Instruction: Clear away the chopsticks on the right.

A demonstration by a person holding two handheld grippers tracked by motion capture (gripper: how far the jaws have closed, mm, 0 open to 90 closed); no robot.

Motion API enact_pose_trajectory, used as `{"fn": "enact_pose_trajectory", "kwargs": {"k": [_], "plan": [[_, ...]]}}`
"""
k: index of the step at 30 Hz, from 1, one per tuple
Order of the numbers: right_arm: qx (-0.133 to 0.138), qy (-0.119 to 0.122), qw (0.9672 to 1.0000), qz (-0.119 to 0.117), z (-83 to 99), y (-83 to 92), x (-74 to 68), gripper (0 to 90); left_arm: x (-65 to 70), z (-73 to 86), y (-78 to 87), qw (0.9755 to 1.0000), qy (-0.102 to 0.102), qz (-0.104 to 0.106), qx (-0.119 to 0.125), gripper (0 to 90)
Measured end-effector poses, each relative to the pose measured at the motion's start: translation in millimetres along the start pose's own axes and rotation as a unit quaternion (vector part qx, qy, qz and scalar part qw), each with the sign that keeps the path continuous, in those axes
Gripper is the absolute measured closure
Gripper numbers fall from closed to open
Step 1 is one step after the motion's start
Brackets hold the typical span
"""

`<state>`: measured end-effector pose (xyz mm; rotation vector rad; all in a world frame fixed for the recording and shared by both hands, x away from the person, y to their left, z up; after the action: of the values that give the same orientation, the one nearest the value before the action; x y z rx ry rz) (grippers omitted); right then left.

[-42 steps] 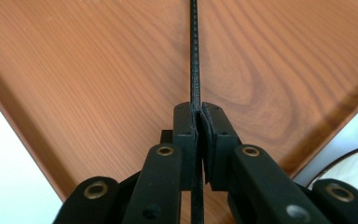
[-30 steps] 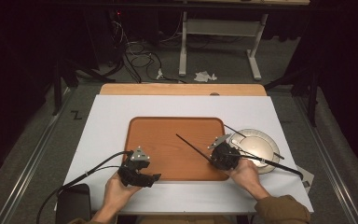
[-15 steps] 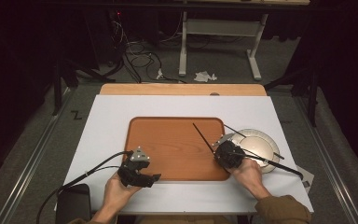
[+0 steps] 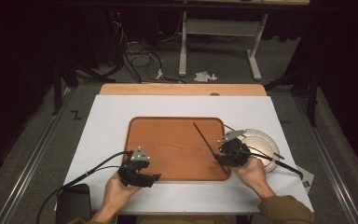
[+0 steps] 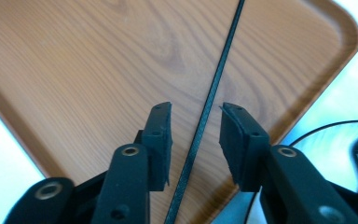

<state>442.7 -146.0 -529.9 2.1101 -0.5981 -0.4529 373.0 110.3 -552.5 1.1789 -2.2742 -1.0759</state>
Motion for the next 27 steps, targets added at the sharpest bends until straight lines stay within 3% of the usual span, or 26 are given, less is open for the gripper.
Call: {"fn": "enact_pose_trajectory", "kwargs": {"k": [10, 27], "plan": [[0.019, -0.002, 0.9998, 0.009, -2.4, 17.0, 5.7, 55.5, -0.3, 0.0, 0.1, 1.0000, -0.001, -0.001, 0.000, 33.4], [0.054, -0.016, 0.9982, 0.020, -3.3, 44.1, 17.5, 54.8, 0.1, 0.0, -0.3, 1.0000, 0.000, 0.001, -0.001, 33.4]]}}
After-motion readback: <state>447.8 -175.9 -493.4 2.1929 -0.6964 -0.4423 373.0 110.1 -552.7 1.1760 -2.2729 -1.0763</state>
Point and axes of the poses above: each handheld gripper's, and its own axes: y roughly backward along the jaws, z roughly out of its underside, x roughly to its right, the point moved 9 cm from there along -y, roughly forward along the jaws, and after that the axes turned 13 degrees about -z, right-handed, at the moved point
